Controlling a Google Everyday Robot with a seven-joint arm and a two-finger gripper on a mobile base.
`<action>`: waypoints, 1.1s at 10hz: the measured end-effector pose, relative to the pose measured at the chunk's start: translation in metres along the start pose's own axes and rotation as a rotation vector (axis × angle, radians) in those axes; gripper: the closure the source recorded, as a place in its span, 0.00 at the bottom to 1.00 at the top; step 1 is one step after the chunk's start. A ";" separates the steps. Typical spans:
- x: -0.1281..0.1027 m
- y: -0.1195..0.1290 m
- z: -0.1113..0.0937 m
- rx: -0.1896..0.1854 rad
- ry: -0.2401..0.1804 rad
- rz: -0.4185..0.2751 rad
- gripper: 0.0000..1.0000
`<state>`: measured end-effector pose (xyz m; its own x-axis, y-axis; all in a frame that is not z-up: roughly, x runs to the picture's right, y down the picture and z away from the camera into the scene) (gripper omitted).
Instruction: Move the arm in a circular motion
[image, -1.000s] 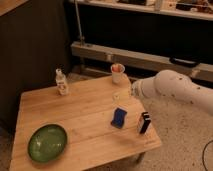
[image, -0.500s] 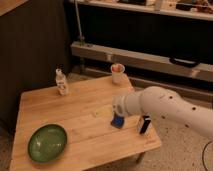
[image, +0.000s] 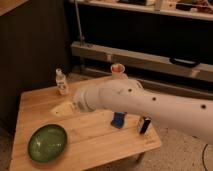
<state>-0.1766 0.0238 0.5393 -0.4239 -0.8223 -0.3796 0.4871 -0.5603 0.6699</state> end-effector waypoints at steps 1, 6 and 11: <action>0.017 -0.002 0.012 0.007 0.009 -0.022 0.20; 0.070 0.060 0.067 -0.063 -0.015 -0.002 0.20; 0.010 0.203 0.056 -0.215 -0.098 0.186 0.20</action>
<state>-0.1243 -0.0926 0.7072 -0.3791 -0.9052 -0.1923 0.7097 -0.4177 0.5673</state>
